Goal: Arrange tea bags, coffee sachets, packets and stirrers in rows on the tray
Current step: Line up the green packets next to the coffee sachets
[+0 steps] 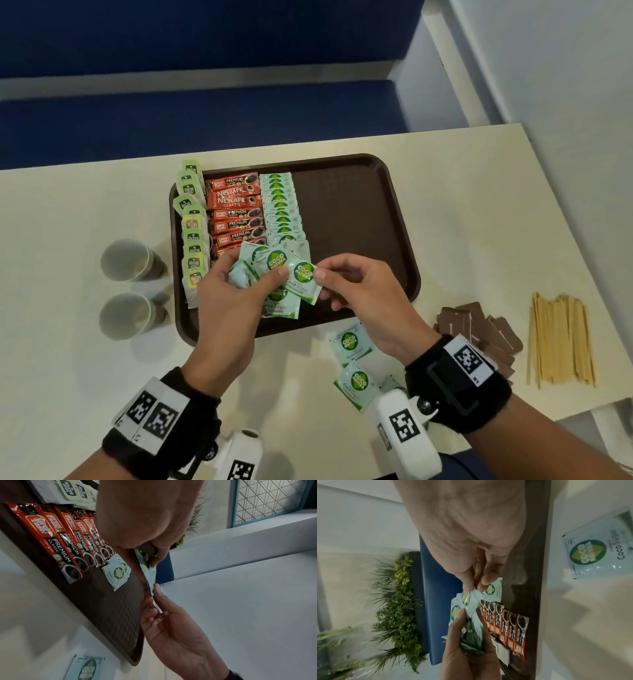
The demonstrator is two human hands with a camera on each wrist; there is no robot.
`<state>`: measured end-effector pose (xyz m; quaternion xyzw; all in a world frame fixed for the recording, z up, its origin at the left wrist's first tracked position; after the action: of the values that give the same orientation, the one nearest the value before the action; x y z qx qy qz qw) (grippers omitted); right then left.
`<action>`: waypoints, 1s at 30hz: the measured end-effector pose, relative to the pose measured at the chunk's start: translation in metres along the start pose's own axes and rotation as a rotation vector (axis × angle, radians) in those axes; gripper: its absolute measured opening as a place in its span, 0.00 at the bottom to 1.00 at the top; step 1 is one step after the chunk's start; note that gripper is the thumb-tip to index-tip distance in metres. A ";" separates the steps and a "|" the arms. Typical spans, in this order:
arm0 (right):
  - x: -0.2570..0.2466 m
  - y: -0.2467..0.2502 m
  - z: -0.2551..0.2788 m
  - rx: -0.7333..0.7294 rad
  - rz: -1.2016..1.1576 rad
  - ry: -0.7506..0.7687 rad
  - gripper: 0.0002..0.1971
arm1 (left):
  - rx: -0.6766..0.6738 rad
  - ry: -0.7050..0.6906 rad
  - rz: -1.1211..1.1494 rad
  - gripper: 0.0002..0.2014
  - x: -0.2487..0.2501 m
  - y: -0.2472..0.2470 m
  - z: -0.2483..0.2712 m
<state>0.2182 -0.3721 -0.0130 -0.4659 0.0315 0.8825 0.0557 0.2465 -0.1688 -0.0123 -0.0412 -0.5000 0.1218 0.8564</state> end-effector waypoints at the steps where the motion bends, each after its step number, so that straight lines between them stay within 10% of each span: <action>1: 0.001 0.001 -0.001 -0.011 -0.006 -0.015 0.05 | -0.002 0.003 -0.009 0.23 -0.001 0.000 0.000; 24: -0.001 0.030 -0.018 0.054 0.032 -0.011 0.06 | 0.040 -0.060 -0.070 0.25 0.005 0.017 -0.007; 30: -0.003 0.027 -0.043 0.070 0.390 0.111 0.06 | 0.127 -0.080 -0.019 0.25 0.022 0.056 -0.013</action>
<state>0.2517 -0.4041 -0.0350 -0.4965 0.1551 0.8480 -0.1019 0.2586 -0.1082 -0.0105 0.0228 -0.5254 0.1465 0.8379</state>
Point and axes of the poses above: each hand's wrist, its own z-axis away from the middle knuckle, its own y-axis out of the back of the hand, x = y × z, the point moved 9 cm from there along -z, towards the middle knuckle, and after that the axes turned 1 degree about z, right-handed, at the moved point
